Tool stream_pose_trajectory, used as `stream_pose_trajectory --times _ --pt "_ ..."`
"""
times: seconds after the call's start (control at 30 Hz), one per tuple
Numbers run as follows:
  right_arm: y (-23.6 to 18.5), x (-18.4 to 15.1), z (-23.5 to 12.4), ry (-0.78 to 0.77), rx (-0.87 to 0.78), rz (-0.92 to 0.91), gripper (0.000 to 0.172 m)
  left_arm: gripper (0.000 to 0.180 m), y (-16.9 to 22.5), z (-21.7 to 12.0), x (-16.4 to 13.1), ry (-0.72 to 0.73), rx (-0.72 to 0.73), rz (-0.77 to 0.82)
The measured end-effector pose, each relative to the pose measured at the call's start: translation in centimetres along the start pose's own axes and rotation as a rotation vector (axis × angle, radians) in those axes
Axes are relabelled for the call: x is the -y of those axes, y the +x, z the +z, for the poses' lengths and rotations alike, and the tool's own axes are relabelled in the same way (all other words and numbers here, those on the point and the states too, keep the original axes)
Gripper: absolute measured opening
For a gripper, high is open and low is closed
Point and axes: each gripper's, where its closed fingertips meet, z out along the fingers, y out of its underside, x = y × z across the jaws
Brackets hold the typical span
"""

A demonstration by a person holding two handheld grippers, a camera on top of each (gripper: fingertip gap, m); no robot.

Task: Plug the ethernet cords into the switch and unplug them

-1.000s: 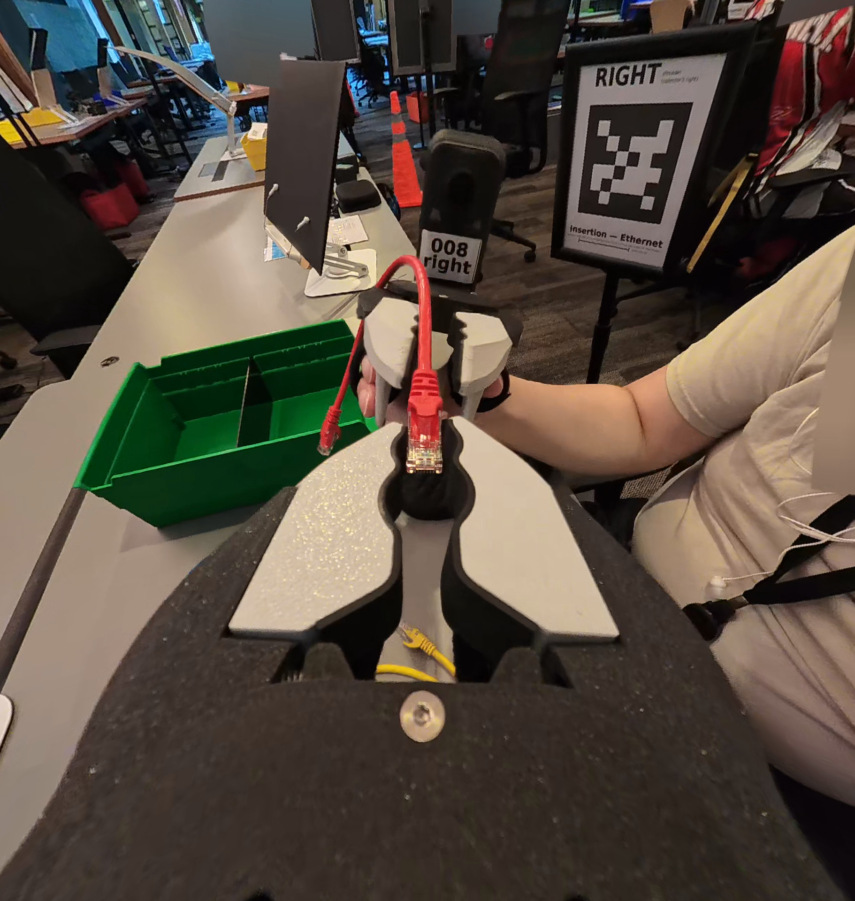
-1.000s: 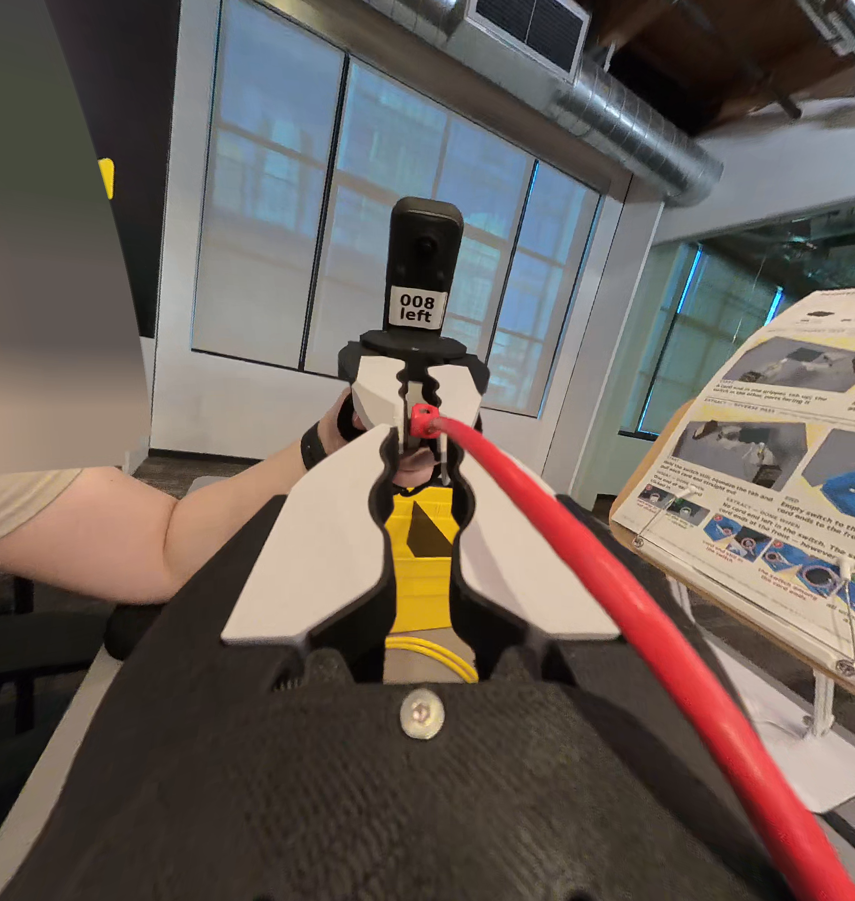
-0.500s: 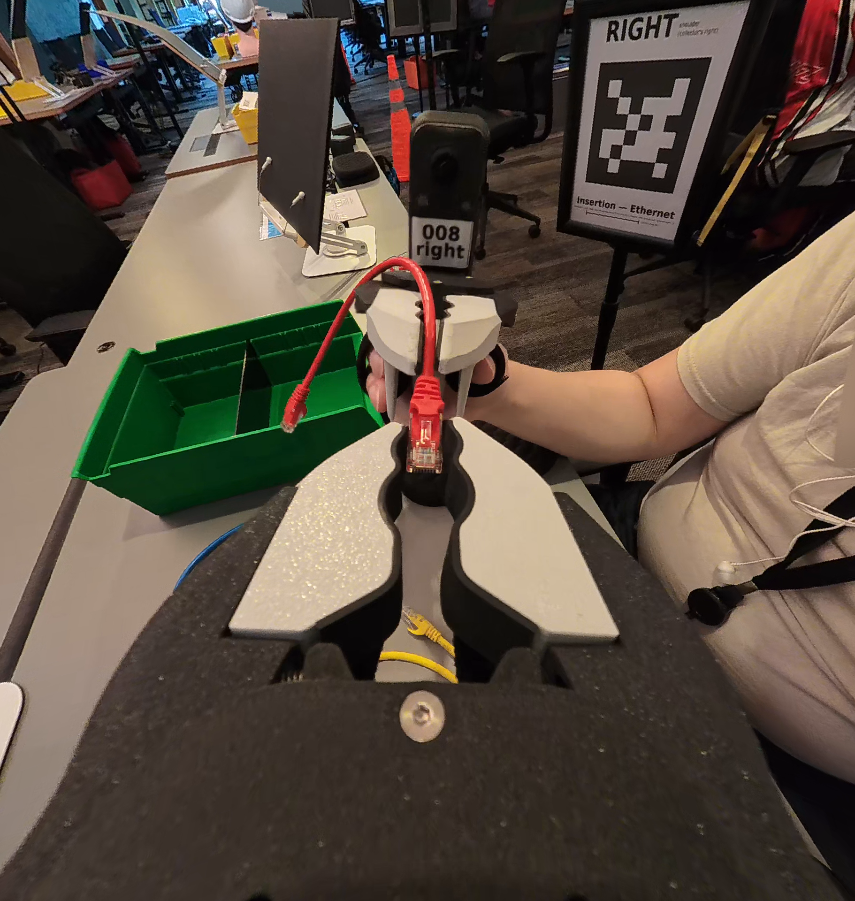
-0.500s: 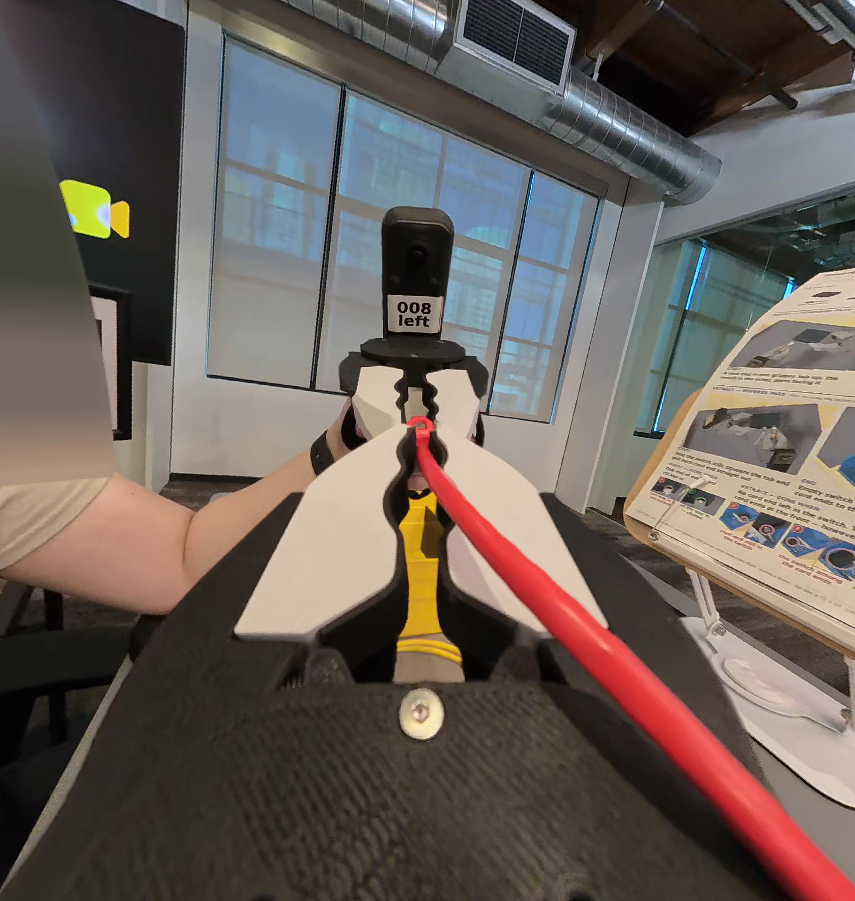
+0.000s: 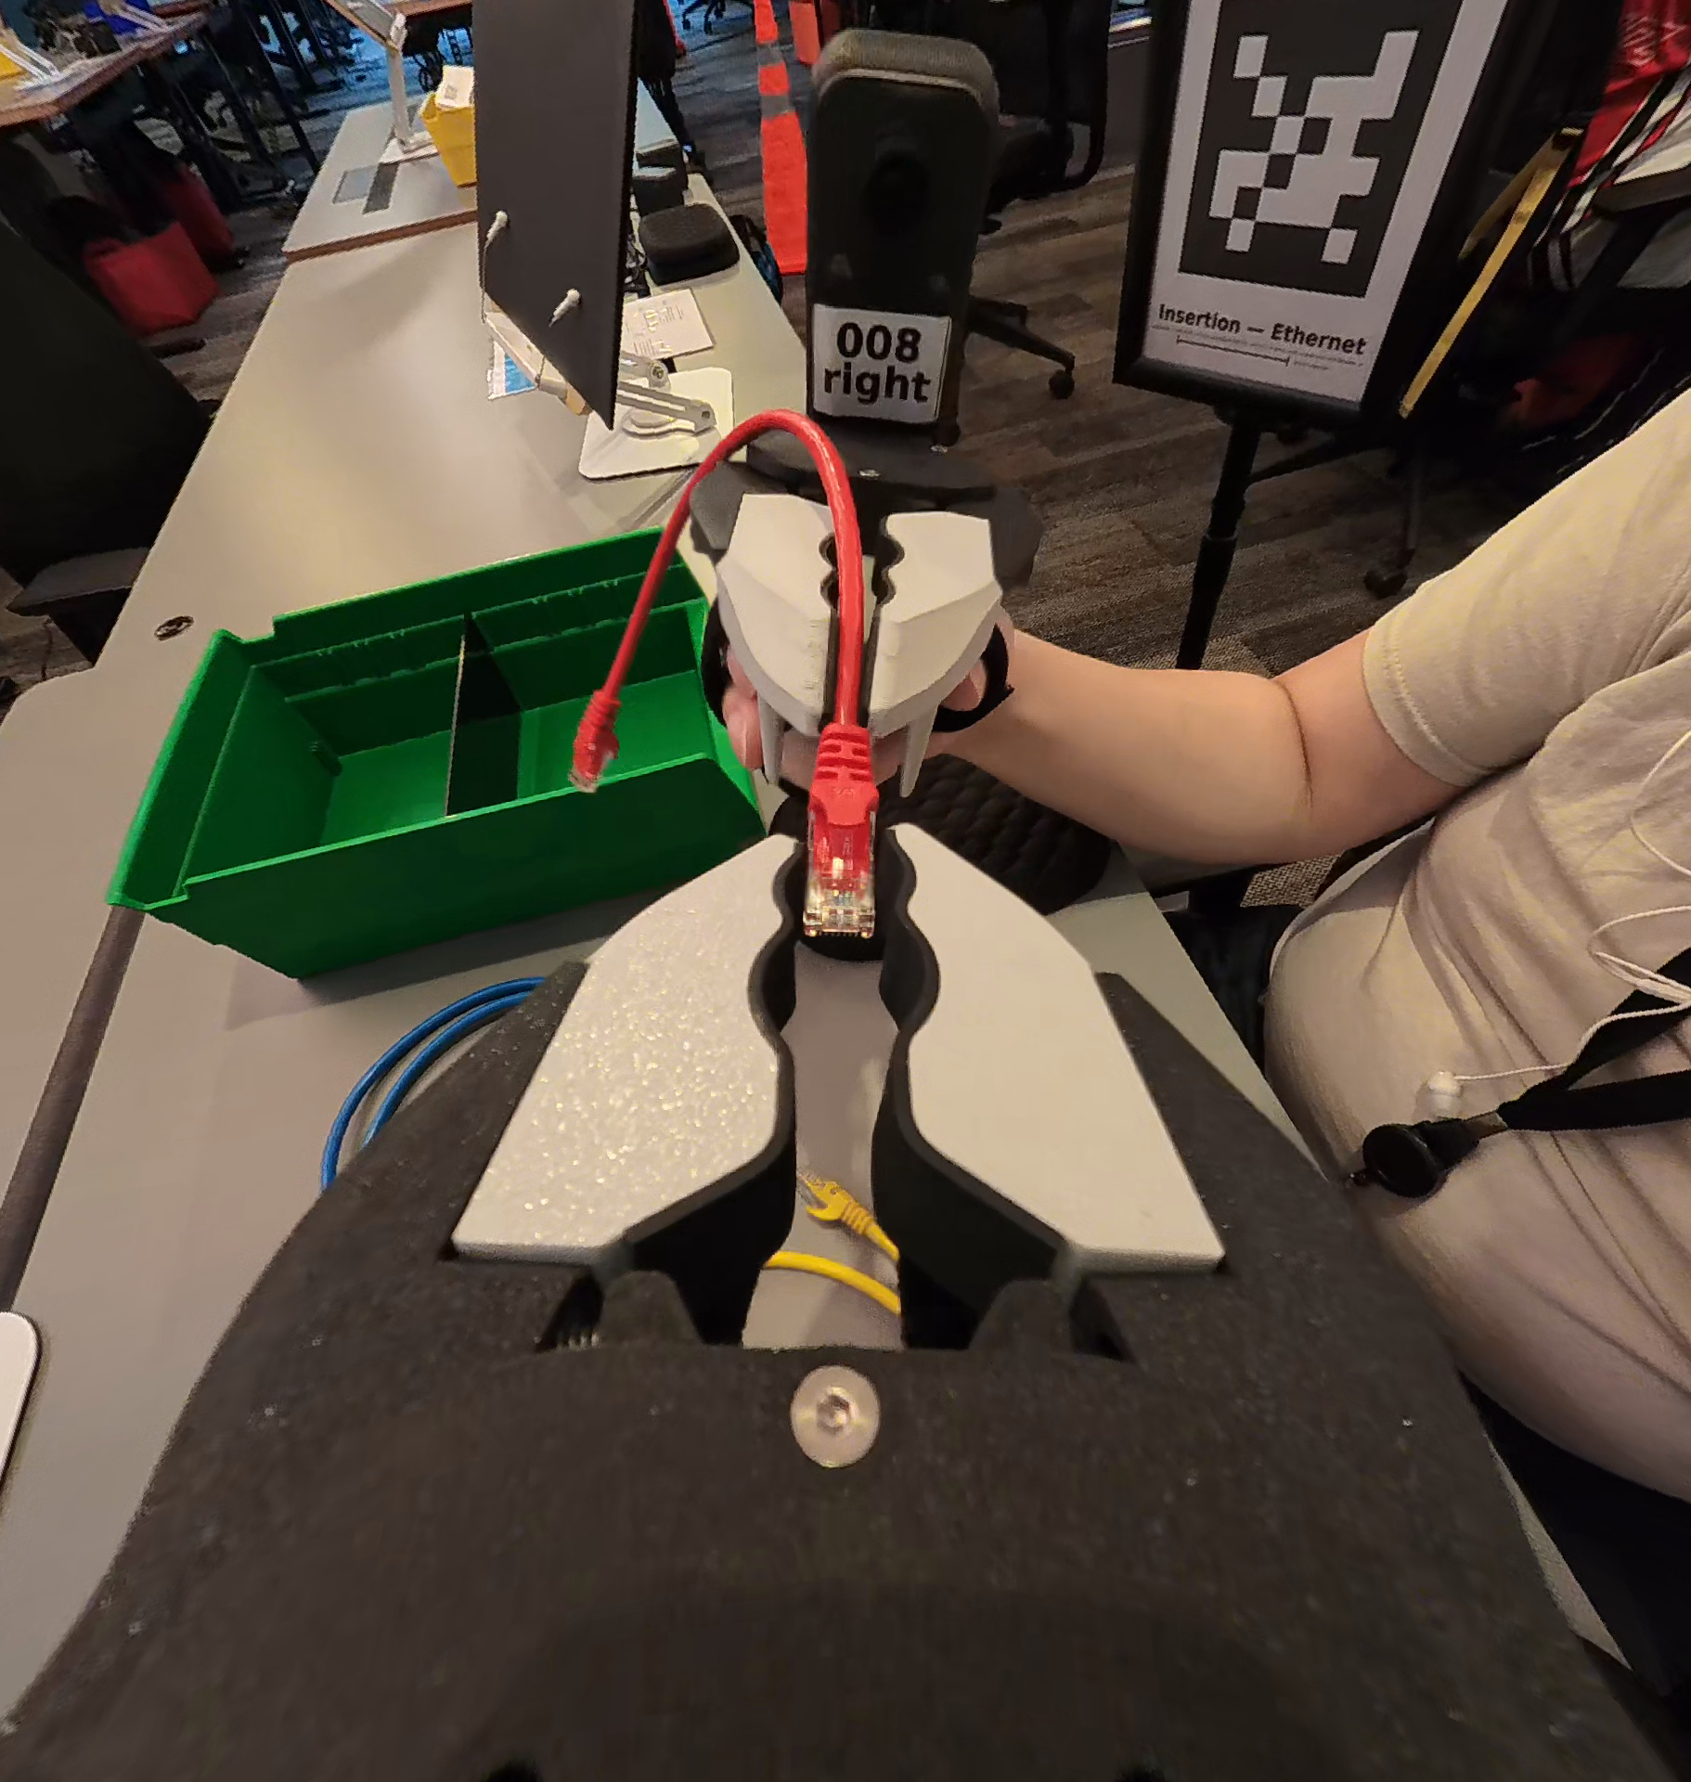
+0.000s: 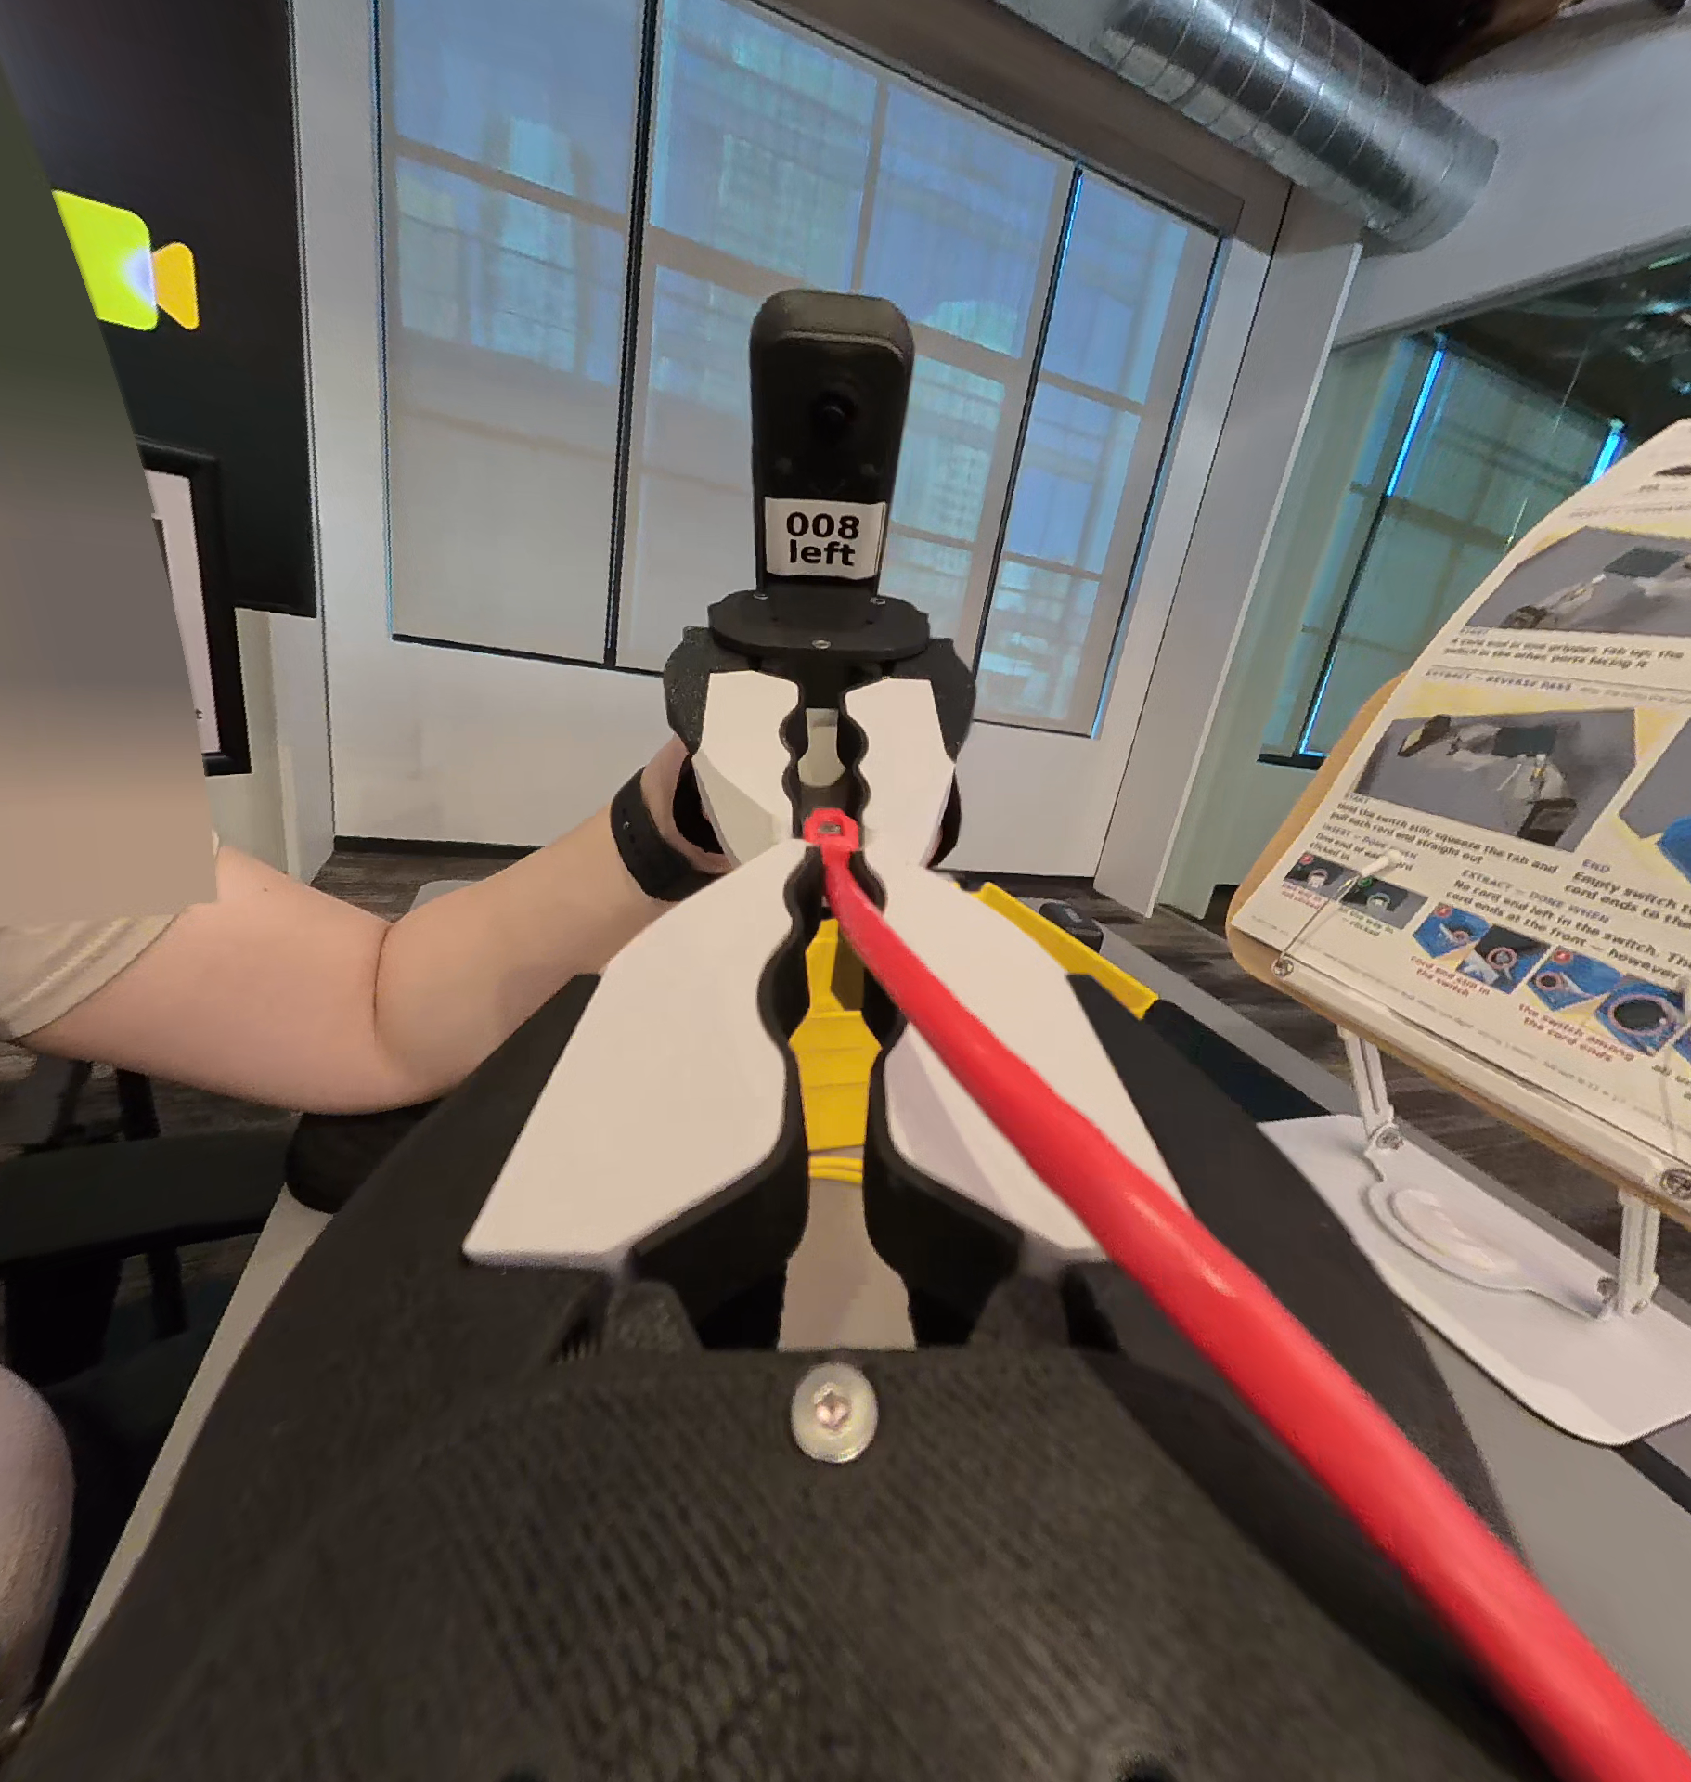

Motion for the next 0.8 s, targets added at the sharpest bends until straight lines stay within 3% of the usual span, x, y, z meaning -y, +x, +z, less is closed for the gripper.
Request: stream_pose_trajectory --times 0.43,0.8 --pt "-0.4 -1.8 -0.7 -0.080 0.029 -0.012 0.006 0.012 0.3 0.6 -1.5 -0.087 -0.026 -0.005" --pt "1.2 0.2 -2.2 0.088 -0.044 -0.017 0.005 0.023 -1.0 0.7 -1.0 -0.001 -0.001 -0.052"
